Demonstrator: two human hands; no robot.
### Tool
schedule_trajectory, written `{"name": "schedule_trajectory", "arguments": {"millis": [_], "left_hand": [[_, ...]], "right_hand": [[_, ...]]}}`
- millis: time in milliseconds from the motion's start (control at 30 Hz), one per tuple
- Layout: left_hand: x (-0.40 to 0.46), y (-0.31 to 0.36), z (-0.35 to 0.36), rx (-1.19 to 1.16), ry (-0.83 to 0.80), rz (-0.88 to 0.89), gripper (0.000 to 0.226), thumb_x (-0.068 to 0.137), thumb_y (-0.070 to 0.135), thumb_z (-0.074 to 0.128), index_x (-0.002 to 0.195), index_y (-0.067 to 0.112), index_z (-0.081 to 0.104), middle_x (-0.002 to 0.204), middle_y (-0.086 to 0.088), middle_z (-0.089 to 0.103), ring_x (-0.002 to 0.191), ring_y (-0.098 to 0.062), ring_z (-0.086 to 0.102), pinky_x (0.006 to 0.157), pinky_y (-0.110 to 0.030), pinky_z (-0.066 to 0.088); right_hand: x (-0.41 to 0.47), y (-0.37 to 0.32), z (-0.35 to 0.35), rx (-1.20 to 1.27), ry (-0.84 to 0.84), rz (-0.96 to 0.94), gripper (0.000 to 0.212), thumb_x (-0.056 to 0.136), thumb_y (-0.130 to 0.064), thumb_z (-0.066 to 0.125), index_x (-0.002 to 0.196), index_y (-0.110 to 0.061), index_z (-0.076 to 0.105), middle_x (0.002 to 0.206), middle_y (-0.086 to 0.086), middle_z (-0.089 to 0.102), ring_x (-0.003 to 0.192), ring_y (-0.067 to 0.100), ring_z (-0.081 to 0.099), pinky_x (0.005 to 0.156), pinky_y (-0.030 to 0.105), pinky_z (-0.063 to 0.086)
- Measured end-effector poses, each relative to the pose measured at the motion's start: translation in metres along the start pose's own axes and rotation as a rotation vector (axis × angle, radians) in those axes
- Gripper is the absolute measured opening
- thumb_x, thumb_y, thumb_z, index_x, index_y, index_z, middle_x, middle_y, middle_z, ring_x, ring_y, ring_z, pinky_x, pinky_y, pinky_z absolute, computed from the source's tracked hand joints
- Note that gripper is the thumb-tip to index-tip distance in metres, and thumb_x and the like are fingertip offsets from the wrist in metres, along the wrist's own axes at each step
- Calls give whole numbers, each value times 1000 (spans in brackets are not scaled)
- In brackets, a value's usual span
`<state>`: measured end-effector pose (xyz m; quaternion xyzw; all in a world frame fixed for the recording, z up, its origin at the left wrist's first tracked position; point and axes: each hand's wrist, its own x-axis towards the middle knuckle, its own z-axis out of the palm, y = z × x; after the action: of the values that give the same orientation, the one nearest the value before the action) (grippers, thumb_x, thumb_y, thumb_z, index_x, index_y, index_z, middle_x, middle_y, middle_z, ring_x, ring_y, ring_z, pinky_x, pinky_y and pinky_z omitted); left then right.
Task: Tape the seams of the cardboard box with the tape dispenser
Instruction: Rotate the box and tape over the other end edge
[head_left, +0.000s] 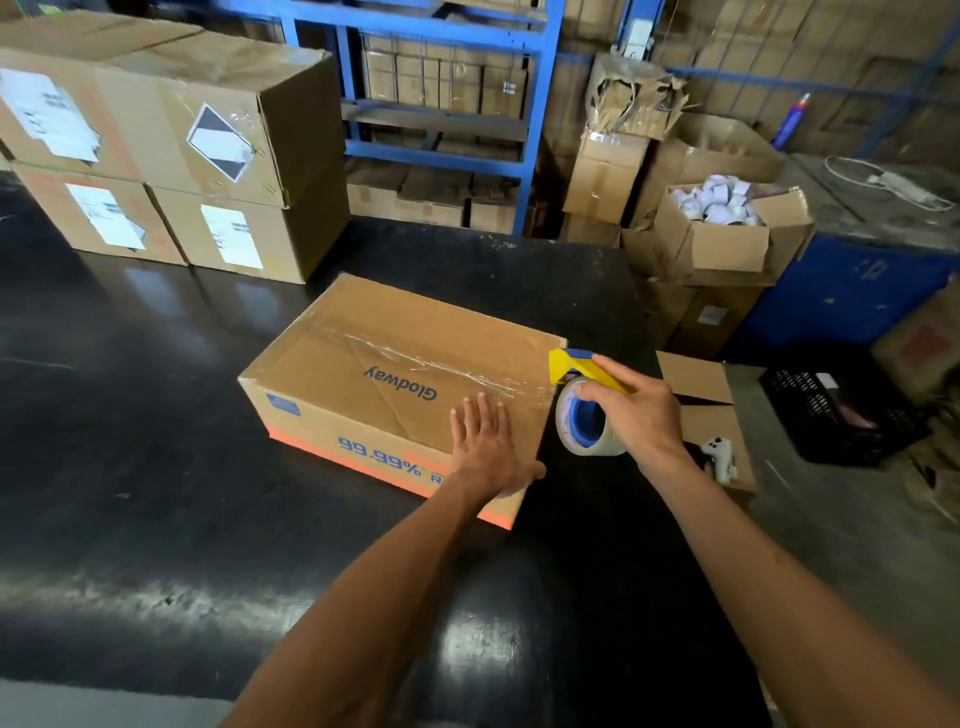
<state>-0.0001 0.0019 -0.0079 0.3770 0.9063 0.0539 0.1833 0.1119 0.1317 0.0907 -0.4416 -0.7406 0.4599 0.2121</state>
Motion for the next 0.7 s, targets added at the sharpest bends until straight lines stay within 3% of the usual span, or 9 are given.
{"name": "schedule_trajectory", "arguments": {"millis": [133,233,333,467,600,700], "left_hand": [[-12,-70,-15,115,-20,283,115,78,68,62,158,15,-1,164,-14,-12,150,-34,-14,122,-50,-6],[-27,-121,-32,166,-95,394,116,75,59,69,158,23,-3,165,-3,-14,151,-25,-15,121,-52,-8],[-41,-129,-33,201,-100,318,117,75,54,72,157,26,-6,165,-5,-13,151,-27,-15,118,-63,-7],[-53,-88,3,141,57,99,119,74,78,57,153,31,-19,164,-13,-13,149,-42,-13,108,-75,-7],[-51,-80,15,214,144,127,85,89,73,35,151,43,-15,166,-4,-10,146,-50,-10,107,-79,-3],[-47,-95,8,232,122,201,81,92,66,39,151,45,-12,166,-3,-10,146,-51,-12,109,-77,-3]], "right_hand": [[0,5,11,46,-30,41,51,65,-41,82,114,-41,70,107,-15,68,107,16,60,94,38,52],[-4,4,22,55,-67,21,51,67,-39,82,116,-38,70,109,-14,67,108,16,59,94,38,52],[-9,4,33,62,-104,-2,51,68,-39,83,117,-38,69,111,-14,68,107,14,59,90,31,50],[-15,2,43,52,-156,-7,54,62,-45,81,115,-43,68,110,-18,68,109,12,58,95,34,50],[-18,1,43,41,-163,-14,53,62,-45,81,113,-45,68,105,-20,68,107,10,58,93,31,49],[-20,0,37,63,-127,-23,52,68,-40,83,117,-38,69,110,-15,68,107,11,58,87,27,46]]}}
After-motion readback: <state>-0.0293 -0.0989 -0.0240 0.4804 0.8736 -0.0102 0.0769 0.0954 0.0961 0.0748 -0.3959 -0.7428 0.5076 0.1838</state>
